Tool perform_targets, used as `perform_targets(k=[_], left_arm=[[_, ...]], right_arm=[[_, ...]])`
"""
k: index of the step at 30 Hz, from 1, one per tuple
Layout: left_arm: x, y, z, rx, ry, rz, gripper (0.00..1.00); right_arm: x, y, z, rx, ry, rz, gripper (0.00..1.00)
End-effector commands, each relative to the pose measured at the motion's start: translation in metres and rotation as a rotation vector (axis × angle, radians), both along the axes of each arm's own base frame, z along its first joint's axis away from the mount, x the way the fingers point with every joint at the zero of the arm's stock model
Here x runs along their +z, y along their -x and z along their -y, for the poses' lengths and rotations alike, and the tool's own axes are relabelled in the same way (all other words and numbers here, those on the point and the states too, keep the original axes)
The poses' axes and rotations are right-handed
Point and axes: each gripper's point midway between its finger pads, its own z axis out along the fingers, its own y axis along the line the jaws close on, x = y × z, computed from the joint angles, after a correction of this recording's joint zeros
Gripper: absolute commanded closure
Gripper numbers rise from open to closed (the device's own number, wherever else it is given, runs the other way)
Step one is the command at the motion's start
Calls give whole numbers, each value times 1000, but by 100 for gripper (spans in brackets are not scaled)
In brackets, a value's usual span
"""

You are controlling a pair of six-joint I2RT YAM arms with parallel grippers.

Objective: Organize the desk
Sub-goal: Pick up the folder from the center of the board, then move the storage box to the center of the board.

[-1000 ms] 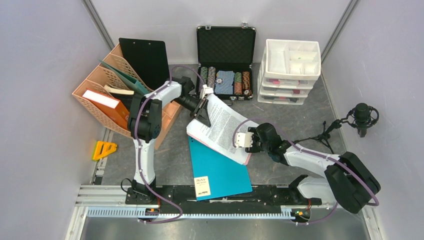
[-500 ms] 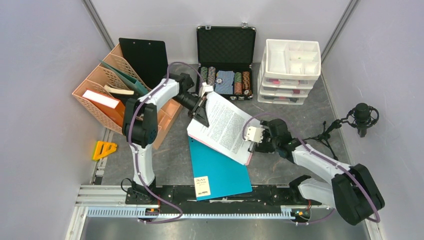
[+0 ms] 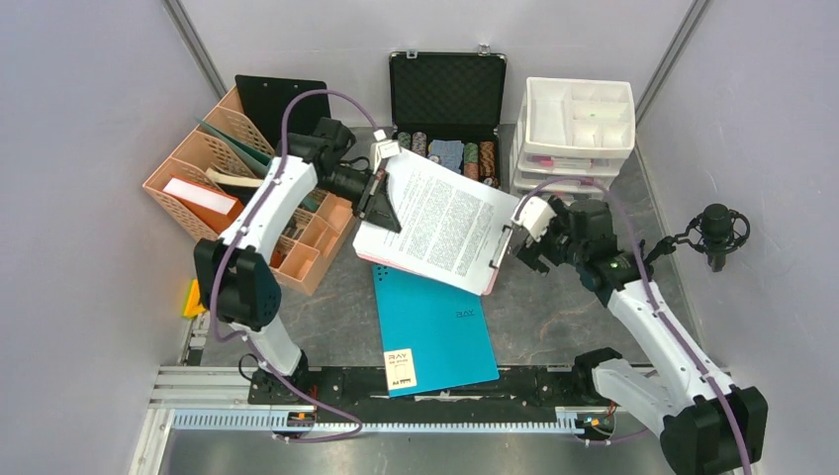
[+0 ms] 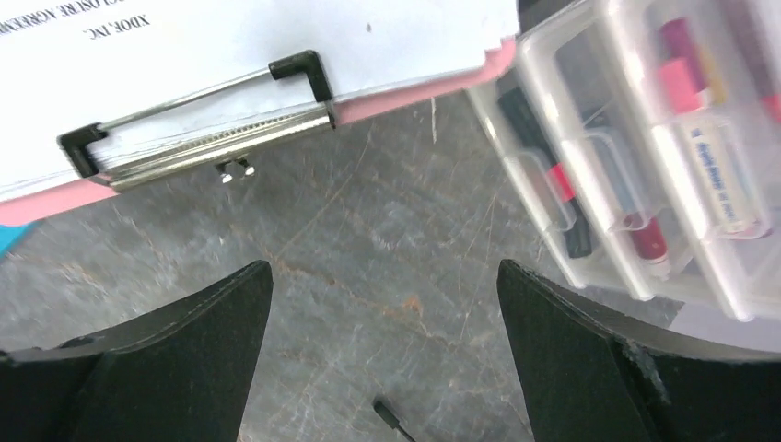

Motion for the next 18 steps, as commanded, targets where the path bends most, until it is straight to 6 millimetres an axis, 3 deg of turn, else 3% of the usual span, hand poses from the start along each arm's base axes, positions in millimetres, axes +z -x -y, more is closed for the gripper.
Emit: perform_targets(k=[1, 5, 9, 12, 18], left_arm=[[55, 0, -11, 56, 136, 103, 98], [84, -6, -27, 123, 212, 177, 98], [106, -1, -35, 135, 293, 232, 98], [115, 3, -40, 160, 346, 247, 98], [120, 16, -40, 166, 420, 258, 98]], right_arm=[[63, -9, -21, 10, -244, 38, 2], [108, -9, -40, 97, -413, 33, 2], [134, 1, -72, 256, -586, -65, 2], [145, 4, -90, 337, -699, -140, 3], [158, 1, -106, 405, -832, -198, 3]])
